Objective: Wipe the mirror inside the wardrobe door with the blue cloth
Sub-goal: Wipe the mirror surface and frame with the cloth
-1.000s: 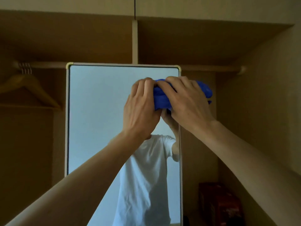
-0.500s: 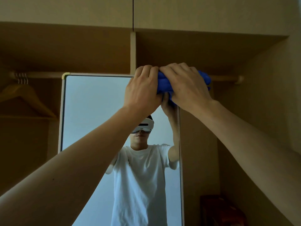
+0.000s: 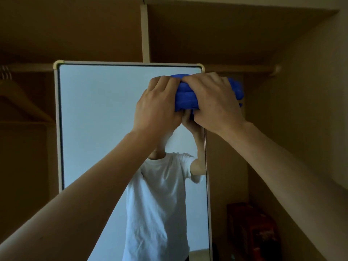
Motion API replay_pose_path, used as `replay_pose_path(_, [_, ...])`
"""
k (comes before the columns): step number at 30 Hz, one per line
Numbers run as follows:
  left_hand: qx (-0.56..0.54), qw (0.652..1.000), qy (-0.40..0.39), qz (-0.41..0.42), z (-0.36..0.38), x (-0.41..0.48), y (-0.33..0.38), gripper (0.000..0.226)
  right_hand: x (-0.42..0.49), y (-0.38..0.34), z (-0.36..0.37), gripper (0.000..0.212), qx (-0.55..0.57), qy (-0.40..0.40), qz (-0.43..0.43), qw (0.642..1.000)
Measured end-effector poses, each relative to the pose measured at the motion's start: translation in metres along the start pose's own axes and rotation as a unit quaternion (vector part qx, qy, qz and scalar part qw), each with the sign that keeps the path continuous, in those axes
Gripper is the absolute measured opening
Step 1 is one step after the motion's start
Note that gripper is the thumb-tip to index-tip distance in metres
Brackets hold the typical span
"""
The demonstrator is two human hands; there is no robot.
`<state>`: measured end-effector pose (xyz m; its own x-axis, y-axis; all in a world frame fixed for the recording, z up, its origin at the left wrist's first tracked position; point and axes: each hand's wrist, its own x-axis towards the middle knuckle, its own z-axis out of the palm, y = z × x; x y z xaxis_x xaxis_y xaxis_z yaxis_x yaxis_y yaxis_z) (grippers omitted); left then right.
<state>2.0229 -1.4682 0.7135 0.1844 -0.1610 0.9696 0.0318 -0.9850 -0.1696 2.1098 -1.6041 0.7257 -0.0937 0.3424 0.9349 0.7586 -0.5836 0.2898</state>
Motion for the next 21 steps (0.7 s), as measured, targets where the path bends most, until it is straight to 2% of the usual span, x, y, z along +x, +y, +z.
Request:
replay_pose_path(12, [-0.027,1.0,0.015,0.001,0.015,-0.072,0.009,0.042,-0.071,-0.021,0.021,0.055,-0.011,0.01,0.003,1.0])
replay_pose_path(21, [-0.035,0.999,0.001,-0.02,0.027,-0.134,0.021,0.047,-0.13,-0.038,0.039,0.055,-0.001,0.004,0.016,1.0])
